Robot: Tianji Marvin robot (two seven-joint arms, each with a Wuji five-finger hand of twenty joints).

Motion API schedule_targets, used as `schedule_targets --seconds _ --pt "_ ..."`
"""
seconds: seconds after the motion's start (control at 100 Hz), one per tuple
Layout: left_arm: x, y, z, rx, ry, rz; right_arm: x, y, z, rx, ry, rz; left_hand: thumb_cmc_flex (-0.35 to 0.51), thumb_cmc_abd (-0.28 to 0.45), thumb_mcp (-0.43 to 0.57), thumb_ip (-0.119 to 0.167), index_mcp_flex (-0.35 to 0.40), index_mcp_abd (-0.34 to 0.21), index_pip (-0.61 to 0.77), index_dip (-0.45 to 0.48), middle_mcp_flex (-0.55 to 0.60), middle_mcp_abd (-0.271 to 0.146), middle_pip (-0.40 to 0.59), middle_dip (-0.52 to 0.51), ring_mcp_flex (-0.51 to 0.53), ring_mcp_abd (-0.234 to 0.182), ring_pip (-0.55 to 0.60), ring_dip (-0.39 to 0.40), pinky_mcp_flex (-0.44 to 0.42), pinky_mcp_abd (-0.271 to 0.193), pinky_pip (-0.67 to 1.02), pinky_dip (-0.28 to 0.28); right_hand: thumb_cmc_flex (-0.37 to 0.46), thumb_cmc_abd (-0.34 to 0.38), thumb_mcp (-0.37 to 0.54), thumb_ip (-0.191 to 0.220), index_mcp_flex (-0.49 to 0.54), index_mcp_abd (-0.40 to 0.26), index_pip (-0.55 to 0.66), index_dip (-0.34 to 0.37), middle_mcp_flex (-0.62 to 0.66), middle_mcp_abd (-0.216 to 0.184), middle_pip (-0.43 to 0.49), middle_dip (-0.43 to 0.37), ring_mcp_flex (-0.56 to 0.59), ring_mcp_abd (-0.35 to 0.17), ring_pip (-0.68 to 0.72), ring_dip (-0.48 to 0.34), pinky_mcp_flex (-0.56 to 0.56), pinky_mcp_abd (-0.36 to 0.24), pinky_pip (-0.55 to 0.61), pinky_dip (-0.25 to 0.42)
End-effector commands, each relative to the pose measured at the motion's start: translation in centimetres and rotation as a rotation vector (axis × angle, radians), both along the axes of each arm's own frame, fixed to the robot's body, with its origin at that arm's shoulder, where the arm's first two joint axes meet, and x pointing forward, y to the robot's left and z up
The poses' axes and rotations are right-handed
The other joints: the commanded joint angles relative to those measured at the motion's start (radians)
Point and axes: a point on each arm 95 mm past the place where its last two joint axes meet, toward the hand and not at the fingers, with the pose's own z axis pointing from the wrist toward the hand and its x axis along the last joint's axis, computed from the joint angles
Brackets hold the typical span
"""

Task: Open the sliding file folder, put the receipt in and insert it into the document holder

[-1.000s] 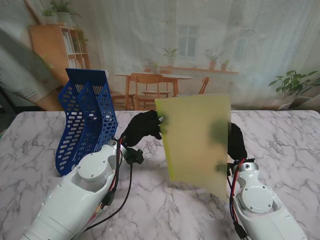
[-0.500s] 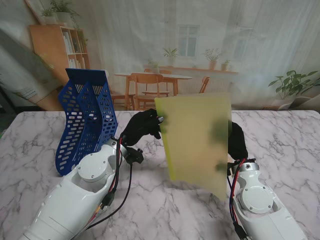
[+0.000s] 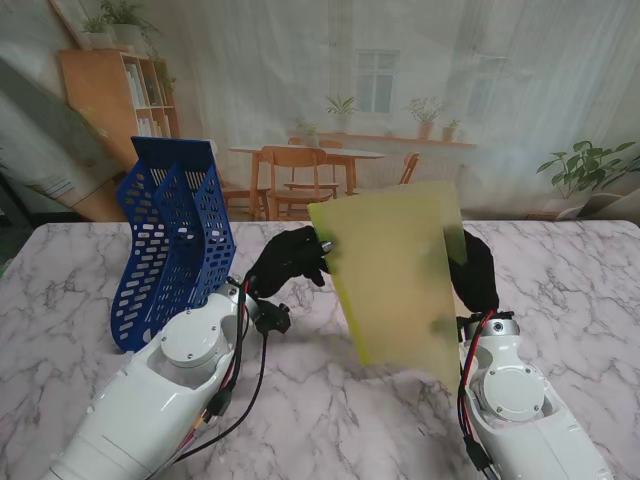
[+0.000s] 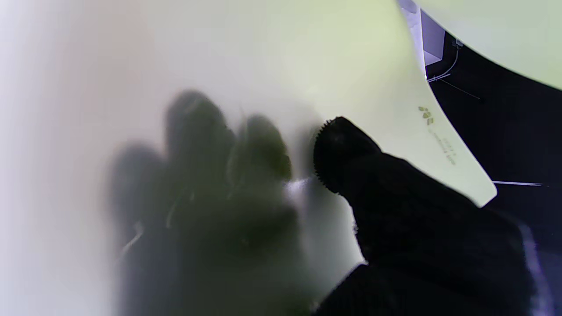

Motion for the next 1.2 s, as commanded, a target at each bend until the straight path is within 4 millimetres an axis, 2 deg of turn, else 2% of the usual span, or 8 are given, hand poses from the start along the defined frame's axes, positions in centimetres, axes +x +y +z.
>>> schedule_targets --seconds 0.0,0.81,1.19 --pt "-0.4 -0.4 -1.0 0.008 0.028 -0.02 0.3 0.2 0.7 0.019 -0.023 -0.004 0.083 0.029 0.071 0.019 0.058 -0.051 0.057 -0.009 0.027 -0.008 -0.007 -0.015 0.043 -0.015 0.013 0.003 0.03 -0.062 0.011 -0.019 0.072 0.053 0.079 0.019 0.023 -0.145 0.082 0.044 0.015 -0.027 0.063 0.013 0.038 -0.044 0.065 0.018 0.029 -0.006 0.033 0.017" --pt "-1.4 -2.5 -2.0 0.005 0.083 -0.062 1.5 0.0 2.6 0.075 -0.074 -0.02 0.083 0.031 0.065 0.021 0.064 -0.05 0.045 -0.012 0.027 -0.011 -0.007 -0.025 0.042 -0.011 0.016 0.0 0.025 -0.058 0.017 -0.026 0.071 0.051 0.08 0.019 0.027 -0.152 0.087 0.043 0.024 -0.034 0.064 0.021 0.038 -0.054 0.092 0.025 0.048 -0.011 0.035 0.019" --pt "-1.7 -3.2 -1.2 -0.027 0.073 -0.06 3.1 0.6 5.0 0.099 -0.084 0.009 0.083 0.037 0.057 0.019 0.061 -0.055 0.046 -0.008 0.031 -0.009 0.002 -0.025 0.045 -0.011 0.026 0.005 0.024 -0.062 0.026 -0.023 0.071 0.05 0.08 0.019 0.029 -0.154 0.088 0.043 0.027 -0.034 0.062 0.023 0.038 -0.057 0.098 0.026 0.054 -0.013 0.035 0.02"
